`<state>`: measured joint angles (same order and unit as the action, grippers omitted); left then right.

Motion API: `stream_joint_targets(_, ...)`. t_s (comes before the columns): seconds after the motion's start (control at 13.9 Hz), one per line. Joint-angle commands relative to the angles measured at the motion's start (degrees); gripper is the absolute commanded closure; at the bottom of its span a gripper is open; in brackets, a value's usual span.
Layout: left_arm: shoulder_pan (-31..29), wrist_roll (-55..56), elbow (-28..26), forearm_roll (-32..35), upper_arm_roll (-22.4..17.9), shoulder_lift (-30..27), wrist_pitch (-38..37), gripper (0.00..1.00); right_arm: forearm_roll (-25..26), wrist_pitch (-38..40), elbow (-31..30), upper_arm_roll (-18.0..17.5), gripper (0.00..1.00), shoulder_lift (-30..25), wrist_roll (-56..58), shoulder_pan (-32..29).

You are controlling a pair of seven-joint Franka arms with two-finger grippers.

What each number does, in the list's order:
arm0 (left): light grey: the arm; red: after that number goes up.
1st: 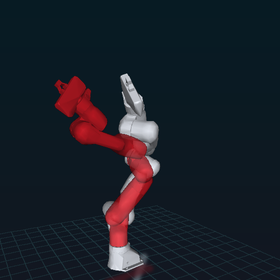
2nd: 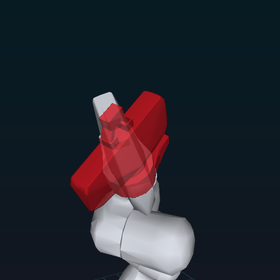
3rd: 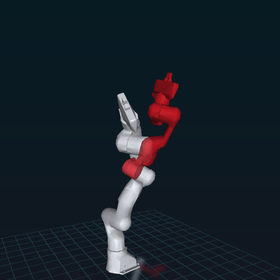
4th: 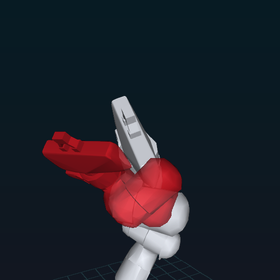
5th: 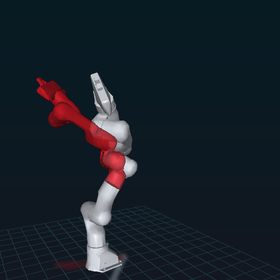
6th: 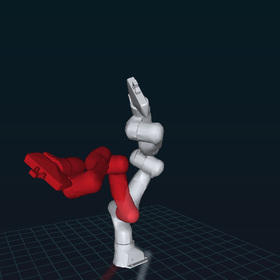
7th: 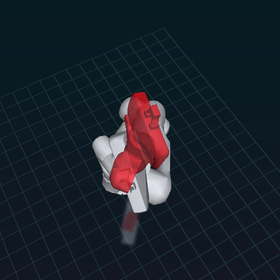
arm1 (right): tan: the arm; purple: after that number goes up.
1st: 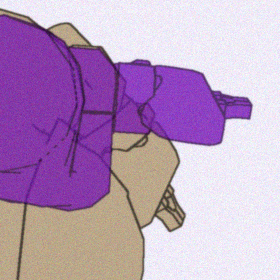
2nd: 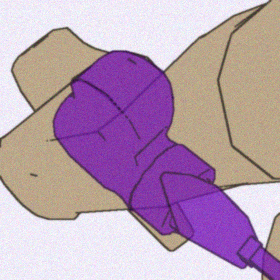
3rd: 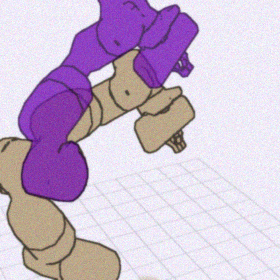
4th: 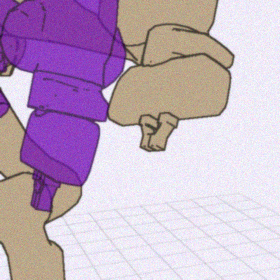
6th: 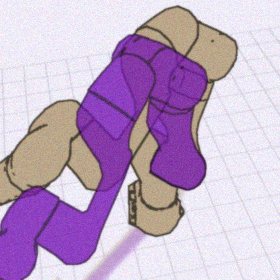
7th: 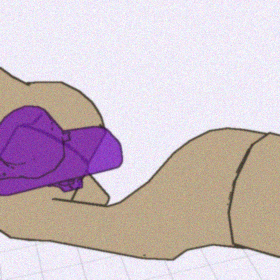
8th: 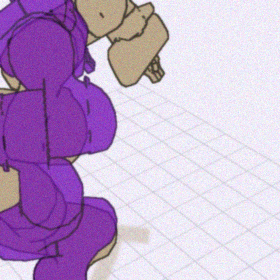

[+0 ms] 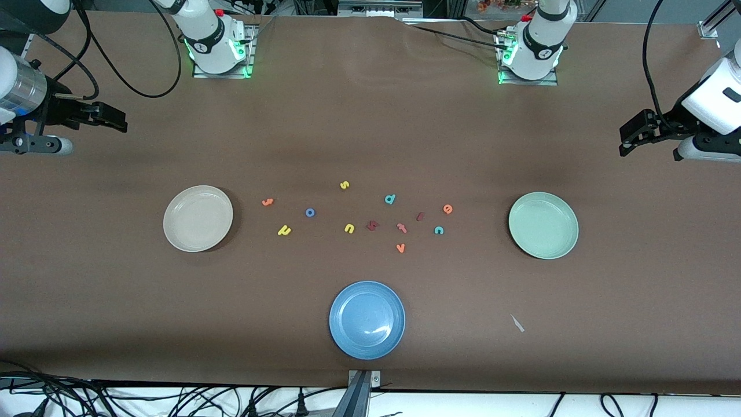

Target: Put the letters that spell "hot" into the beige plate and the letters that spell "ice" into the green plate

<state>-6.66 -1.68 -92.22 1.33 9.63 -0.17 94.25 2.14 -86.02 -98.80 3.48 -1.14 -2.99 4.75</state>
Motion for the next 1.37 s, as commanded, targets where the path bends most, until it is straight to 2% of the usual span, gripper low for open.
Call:
stream_joint_targets(0.0,-0.54,-1.22,0.29,0.61,0.48,-0.18,-0.73,0.0,-0.73,0.77,0.72,-0.23,0.0,0.35,0.18,-0.01)
stream_joint_targets(1.29,-1.07,-1.48,0.29,0.52,0.39,-0.18,-1.43,0.0,-1.0,0.86,1.07,-0.23,0.0,0.52,0.09,-0.09)
